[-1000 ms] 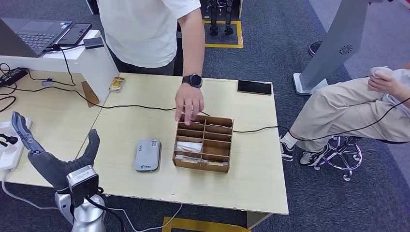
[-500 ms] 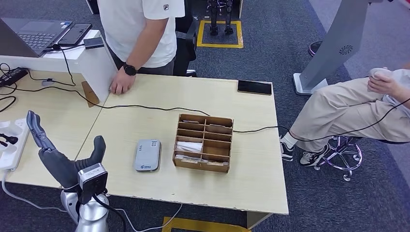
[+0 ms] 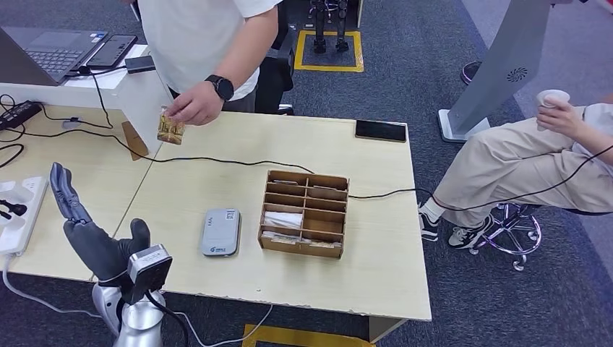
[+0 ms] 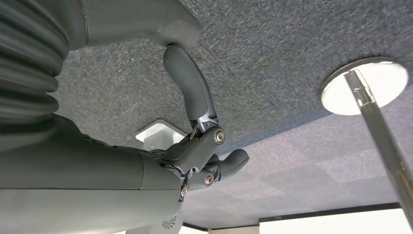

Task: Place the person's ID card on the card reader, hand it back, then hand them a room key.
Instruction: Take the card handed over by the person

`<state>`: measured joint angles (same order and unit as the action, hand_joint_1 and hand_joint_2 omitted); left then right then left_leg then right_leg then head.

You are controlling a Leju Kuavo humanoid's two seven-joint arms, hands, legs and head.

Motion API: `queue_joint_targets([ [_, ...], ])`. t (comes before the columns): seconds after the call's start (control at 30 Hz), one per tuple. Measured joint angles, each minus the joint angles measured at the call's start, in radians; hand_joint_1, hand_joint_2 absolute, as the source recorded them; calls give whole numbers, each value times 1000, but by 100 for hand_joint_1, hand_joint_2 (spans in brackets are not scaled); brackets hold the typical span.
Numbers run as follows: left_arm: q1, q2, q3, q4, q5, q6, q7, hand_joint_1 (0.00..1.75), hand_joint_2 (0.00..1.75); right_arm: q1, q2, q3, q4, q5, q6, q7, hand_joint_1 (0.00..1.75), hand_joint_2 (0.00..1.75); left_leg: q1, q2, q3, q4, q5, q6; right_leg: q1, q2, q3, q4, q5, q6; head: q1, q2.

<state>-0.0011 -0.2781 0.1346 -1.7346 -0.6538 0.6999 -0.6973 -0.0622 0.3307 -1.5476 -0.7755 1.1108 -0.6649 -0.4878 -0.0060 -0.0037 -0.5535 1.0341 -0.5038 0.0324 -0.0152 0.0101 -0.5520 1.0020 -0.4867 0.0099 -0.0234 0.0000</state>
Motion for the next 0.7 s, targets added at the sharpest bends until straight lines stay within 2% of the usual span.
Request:
queue_joint_targets([
  [0.43, -8, 0, 12, 3, -68, 0, 0, 0, 0, 0, 0, 0, 6, 3, 0, -8, 0, 175, 0, 0, 0, 0, 0, 0, 0, 0, 0, 0, 0, 0, 0, 0],
  [0.7, -58, 0, 28, 59, -343, 1, 33, 0, 0, -2, 0, 0, 18, 35, 0, -26, 0, 175, 0, 0, 0, 0, 0, 0, 0, 0, 0, 0, 0, 0, 0, 0],
])
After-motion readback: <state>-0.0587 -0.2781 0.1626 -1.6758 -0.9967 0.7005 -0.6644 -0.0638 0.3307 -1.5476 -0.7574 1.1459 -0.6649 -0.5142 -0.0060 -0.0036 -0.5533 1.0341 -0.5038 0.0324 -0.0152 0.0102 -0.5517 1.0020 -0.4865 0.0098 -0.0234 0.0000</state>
